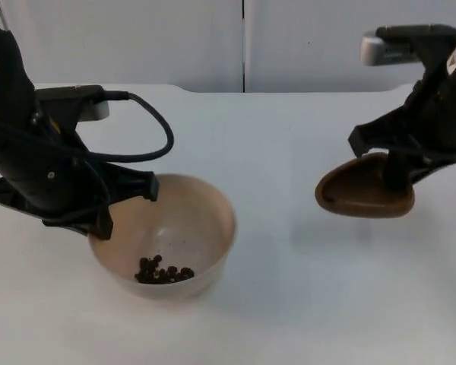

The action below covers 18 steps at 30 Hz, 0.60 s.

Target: Pick up the bowl with the left hand and pour the coffee beans from the cup into the bowl with the right hand.

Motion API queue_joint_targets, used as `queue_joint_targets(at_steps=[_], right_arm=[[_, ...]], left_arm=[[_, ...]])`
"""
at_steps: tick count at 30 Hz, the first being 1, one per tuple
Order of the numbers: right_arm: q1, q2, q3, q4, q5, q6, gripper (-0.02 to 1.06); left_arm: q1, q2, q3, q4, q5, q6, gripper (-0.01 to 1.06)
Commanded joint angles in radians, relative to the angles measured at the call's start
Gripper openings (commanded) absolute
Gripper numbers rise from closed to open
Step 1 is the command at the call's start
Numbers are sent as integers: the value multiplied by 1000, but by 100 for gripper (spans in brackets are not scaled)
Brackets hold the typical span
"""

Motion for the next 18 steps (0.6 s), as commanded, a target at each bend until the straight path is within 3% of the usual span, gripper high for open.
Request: queue_joint_targets(at_steps=[1, 18], right_arm=[[-5, 33, 3, 3, -34, 24, 0], [0, 181, 3, 5, -147, 86, 0]], left_arm=[[2, 10, -5, -18, -20, 5, 0], [2, 21, -5, -10, -27, 14, 0]])
